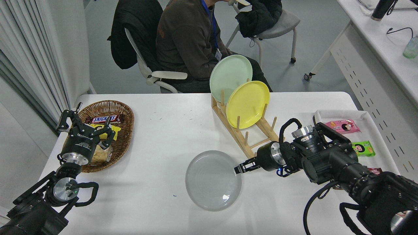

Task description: Place the plate on the table

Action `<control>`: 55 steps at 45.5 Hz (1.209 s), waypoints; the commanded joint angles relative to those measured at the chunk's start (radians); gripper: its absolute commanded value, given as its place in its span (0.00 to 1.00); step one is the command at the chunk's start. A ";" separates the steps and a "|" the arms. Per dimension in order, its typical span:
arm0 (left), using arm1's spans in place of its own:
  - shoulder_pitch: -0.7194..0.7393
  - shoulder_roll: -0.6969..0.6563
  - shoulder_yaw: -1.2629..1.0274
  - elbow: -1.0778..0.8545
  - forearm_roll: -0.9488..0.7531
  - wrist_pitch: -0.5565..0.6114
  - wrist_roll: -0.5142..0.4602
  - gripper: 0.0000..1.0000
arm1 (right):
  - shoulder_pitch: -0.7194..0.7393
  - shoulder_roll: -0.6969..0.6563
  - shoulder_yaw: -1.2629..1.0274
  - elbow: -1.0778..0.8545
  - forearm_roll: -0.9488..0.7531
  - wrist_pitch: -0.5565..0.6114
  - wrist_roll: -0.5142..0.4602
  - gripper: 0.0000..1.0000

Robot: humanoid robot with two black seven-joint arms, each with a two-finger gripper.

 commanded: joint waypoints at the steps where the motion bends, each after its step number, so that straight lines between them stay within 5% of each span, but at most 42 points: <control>1: 0.000 0.000 0.000 0.000 0.000 0.000 0.000 0.98 | 0.000 0.000 -0.002 0.002 0.000 0.000 0.000 0.13; 6: 0.000 0.000 0.000 0.000 0.000 0.000 0.000 0.98 | 0.000 0.000 -0.002 0.004 0.005 0.000 0.000 0.38; 14: 0.000 0.000 0.000 0.000 0.000 0.000 0.000 0.98 | 0.000 0.000 -0.004 0.065 0.005 0.000 -0.001 0.51; 42: 0.000 0.000 0.000 0.000 0.000 0.000 0.000 0.98 | 0.003 0.000 -0.076 0.195 0.046 0.000 -0.012 0.52; 55: 0.000 0.000 0.000 0.000 0.000 0.000 0.000 0.98 | 0.040 0.000 -0.098 0.243 0.037 0.000 -0.012 0.65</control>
